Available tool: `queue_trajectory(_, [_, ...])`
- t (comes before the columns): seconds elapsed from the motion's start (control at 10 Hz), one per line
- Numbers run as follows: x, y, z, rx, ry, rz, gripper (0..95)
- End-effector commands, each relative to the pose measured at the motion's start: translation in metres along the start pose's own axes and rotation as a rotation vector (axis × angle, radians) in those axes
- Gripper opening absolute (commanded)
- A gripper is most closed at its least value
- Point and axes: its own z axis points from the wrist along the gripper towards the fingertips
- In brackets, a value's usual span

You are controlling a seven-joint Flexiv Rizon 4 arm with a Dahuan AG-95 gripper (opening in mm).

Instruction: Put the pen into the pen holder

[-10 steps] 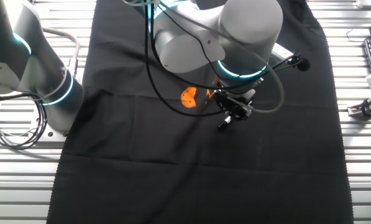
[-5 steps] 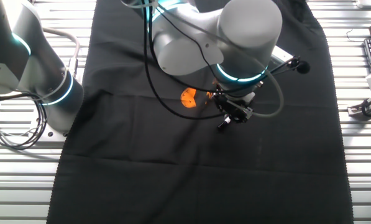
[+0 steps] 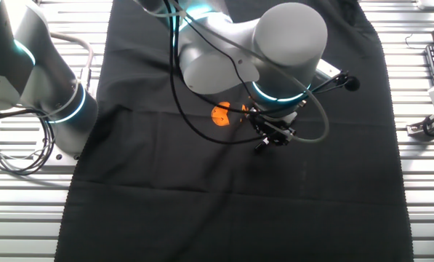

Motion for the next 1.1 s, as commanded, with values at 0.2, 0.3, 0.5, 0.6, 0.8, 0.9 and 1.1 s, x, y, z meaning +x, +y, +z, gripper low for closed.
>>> queue_trajectory(0.2, [0.0000,0.0002,0.0006,0.002,-0.003,0.003,19.0])
queue_trajectory(0.3, [0.0000,0.0002,0.0007,0.001,-0.003,0.003,19.0])
queue_trajectory(0.5, [0.0003,0.0002,0.0013,0.001,-0.003,0.004,19.0])
queue_trajectory(0.6, [0.0005,0.0004,0.0025,0.003,-0.005,0.002,19.0])
queue_trajectory(0.8, [0.0009,0.0007,0.0045,0.005,-0.004,0.002,19.0])
queue_trajectory(0.9, [0.0015,0.0002,0.0050,0.007,-0.006,0.002,19.0])
queue_trajectory(1.1, [0.0023,-0.0004,0.0057,0.007,-0.006,0.002,19.0])
